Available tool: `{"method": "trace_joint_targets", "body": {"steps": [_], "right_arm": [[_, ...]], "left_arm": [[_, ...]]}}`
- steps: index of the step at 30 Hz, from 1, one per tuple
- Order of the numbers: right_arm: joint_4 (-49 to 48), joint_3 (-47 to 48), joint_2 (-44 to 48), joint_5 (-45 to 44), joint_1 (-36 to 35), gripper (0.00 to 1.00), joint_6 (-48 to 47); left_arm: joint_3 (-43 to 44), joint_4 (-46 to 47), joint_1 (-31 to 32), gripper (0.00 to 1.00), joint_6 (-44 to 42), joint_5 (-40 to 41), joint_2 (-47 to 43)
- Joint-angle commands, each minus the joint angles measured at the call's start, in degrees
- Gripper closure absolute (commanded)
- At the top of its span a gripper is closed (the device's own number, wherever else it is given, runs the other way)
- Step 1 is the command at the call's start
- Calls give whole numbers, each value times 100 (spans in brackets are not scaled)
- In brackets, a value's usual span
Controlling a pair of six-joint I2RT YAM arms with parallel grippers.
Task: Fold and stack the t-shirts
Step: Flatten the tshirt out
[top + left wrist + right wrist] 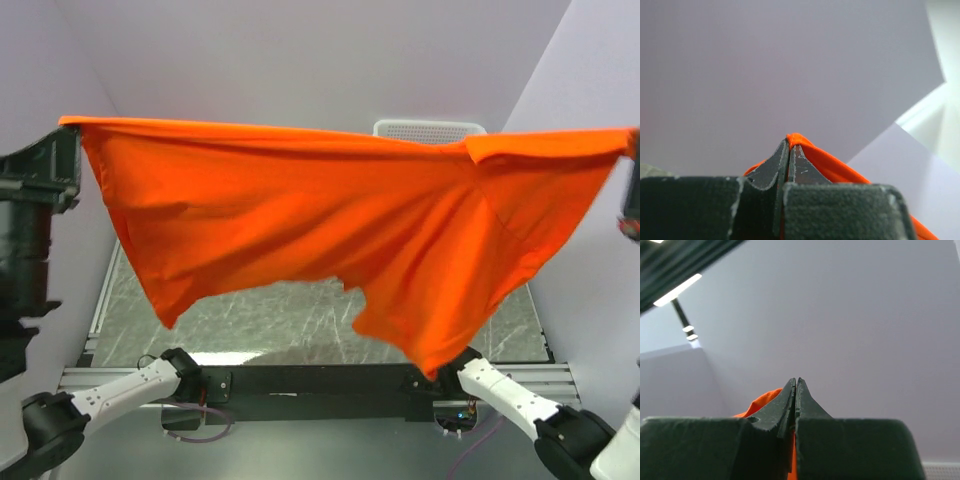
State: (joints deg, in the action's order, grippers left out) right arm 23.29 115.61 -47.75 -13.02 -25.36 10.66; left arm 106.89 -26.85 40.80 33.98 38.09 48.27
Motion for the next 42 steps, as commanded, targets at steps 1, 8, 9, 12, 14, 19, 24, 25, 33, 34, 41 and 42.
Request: {"method": "trace_joint_targets", "body": {"steps": [1,8,9,12,14,19,24,25,33,34,41,42], "right_arm": [[-26,-38,-935,-639,-12,100,-336],[-350,-1609,-2431,374,681,100,286],[-447,-1847,-2615,622,760,100,584],[-886,-2682,-3266,1490,840,100,780],[-1055,-2965,-3723,1740,840,86,833],[-624,-2877,-4102,1715,840,27,754],[-641,-3623,-3593,1943,586,11,868],[-641,-3799,-3506,1882,472,11,894],[-1282,-5303,-3573,1952,-925,11,1799],[-1309,-5286,-3714,1969,-1161,11,1817],[-826,-4530,-5138,1847,-1489,14,1861],[-626,-4452,-5357,1786,-1480,15,1879]], "left_arm": [[-133,408,-37,99,-532,1277,621],[-1150,-899,-2636,96,915,426,2264],[-1327,-1110,-2978,99,1109,-312,2492],[-1434,-1594,-3447,36,1191,-793,3581],[-1540,-1630,-3464,1,936,-1057,4259],[-1907,-1799,-3464,1,1155,-829,4718],[-2506,-1446,-3464,0,1190,-1127,4428],[-2663,-1437,-3464,1,1251,-1137,4393],[-3358,-1394,-3464,1,1630,-1110,3893],[-3542,-1358,-3456,1,1691,-1110,3805],[-4395,-884,-3473,1,1691,-1102,3110],[-4474,-840,-3473,0,1683,-1110,3022]]}}
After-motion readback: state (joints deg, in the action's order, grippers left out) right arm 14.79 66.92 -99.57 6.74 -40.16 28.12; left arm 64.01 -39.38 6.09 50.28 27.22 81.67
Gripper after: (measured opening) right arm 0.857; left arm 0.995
